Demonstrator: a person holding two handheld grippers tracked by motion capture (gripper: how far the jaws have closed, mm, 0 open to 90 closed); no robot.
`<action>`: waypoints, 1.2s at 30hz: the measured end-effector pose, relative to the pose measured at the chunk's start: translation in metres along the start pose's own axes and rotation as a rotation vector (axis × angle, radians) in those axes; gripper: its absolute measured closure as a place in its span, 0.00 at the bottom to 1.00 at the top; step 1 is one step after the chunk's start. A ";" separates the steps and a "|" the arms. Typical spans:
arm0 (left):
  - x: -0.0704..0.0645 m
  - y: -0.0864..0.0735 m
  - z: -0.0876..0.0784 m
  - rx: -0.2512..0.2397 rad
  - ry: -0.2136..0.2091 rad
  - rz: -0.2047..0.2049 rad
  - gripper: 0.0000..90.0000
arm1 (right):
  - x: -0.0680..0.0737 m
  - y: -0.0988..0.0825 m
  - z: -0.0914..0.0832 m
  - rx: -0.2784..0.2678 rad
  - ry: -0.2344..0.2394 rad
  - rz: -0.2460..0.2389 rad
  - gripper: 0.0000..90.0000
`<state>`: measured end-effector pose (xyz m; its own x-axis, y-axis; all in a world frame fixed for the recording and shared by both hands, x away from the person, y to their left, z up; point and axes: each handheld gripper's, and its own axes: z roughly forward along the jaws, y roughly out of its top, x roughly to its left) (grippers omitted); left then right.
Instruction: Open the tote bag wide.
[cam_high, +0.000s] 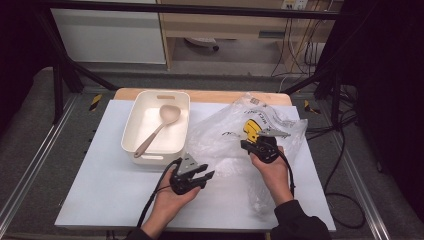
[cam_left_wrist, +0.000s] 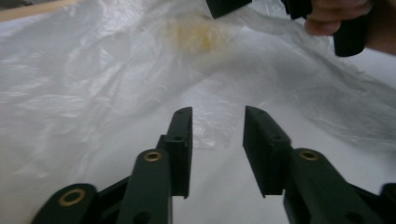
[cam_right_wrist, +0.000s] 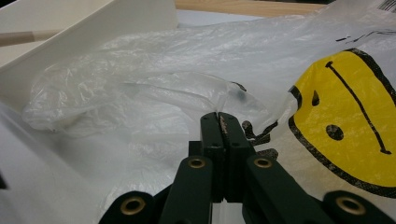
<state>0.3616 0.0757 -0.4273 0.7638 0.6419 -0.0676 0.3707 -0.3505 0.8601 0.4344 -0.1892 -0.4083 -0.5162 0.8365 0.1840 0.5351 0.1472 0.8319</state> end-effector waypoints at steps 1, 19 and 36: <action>0.000 0.001 0.009 0.012 -0.004 0.006 0.77 | 0.000 0.000 0.000 0.000 0.000 0.000 1.00; 0.012 0.019 0.080 0.141 0.037 0.057 0.99 | -0.001 0.008 -0.008 -0.033 0.007 0.016 1.00; 0.026 0.021 0.091 0.187 0.036 0.076 1.00 | -0.002 0.028 -0.036 -0.102 0.008 0.058 1.00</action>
<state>0.4373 0.0231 -0.4574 0.7752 0.6315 0.0143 0.4074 -0.5172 0.7526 0.4264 -0.2053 -0.3666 -0.4919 0.8376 0.2377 0.4939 0.0437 0.8684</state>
